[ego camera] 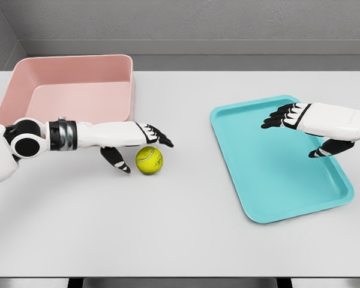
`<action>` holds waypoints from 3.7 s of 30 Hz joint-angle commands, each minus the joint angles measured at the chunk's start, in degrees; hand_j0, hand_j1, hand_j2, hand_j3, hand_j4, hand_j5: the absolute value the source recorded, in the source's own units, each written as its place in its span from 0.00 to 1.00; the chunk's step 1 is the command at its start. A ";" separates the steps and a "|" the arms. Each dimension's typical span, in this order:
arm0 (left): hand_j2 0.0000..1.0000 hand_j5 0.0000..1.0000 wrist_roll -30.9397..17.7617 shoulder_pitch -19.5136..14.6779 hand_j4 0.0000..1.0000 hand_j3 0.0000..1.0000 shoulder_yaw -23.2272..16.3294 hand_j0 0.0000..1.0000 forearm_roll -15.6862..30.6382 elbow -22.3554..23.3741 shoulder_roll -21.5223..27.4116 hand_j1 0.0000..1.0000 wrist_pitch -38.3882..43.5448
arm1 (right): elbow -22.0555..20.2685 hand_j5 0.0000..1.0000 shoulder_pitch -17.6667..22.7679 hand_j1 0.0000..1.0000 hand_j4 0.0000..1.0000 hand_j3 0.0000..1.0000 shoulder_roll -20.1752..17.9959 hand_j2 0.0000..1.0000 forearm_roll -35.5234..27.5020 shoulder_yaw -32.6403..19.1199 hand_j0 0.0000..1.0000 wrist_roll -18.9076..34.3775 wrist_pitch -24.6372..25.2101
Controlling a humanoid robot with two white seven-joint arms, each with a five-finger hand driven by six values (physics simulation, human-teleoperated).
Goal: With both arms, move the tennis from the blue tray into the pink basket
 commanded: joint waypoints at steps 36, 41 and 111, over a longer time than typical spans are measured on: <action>1.00 1.00 -1.42 -0.09 1.00 1.00 -0.98 1.00 1.98 3.34 -2.60 1.00 0.09 | 1.40 1.00 0.09 1.00 1.00 1.00 0.72 1.00 -0.38 -0.03 1.00 0.15 0.13; 1.00 1.00 -1.33 0.00 1.00 1.00 -1.07 1.00 1.98 2.90 -2.87 1.00 0.09 | 1.75 1.00 0.09 1.00 1.00 1.00 0.72 1.00 -0.38 -0.03 1.00 0.15 0.13; 0.57 0.57 1.66 -3.51 0.57 0.57 2.27 0.57 7.43 -3.34 3.46 0.57 0.09 | 3.16 1.00 0.00 1.00 1.00 1.00 2.13 1.00 -0.29 -0.03 1.00 0.41 0.13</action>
